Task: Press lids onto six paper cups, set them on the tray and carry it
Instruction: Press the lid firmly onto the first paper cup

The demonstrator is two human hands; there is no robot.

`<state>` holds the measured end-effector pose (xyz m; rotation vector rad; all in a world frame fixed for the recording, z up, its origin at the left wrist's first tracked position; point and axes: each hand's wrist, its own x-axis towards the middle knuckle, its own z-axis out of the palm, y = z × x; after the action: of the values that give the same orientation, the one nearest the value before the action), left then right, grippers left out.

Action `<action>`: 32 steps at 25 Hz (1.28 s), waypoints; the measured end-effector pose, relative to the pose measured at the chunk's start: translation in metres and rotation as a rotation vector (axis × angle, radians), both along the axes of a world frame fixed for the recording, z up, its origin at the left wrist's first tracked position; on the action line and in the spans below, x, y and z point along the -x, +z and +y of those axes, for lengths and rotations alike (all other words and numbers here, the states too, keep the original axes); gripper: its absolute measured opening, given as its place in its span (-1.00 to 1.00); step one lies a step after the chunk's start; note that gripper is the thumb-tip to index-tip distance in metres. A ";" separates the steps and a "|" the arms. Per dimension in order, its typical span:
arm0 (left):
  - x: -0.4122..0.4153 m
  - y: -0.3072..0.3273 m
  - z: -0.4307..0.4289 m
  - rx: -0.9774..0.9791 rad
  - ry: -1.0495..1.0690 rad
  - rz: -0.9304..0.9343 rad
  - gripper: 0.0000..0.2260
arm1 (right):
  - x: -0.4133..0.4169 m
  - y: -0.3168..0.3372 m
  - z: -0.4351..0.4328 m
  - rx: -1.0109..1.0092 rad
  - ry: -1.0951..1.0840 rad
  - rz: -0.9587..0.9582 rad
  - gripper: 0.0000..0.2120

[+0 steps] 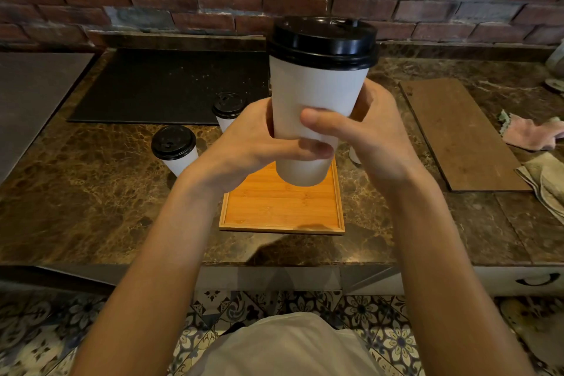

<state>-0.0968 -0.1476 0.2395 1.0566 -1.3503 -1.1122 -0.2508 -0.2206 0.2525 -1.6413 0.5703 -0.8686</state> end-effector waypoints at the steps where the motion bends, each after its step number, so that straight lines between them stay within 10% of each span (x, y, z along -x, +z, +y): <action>1: 0.000 0.000 0.000 -0.002 -0.005 0.002 -0.57 | 0.000 -0.001 -0.001 -0.004 0.015 0.001 -0.48; 22: 0.005 -0.013 -0.008 0.010 0.353 -0.110 -0.56 | -0.021 -0.005 0.008 0.152 -0.251 0.143 -0.32; 32: -0.001 -0.009 -0.004 0.019 0.204 -0.124 -0.57 | -0.012 -0.002 0.000 0.057 -0.143 0.095 -0.31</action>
<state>-0.0962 -0.1516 0.2307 1.2364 -1.3141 -0.8942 -0.2391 -0.2210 0.2507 -1.7165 0.7420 -0.9220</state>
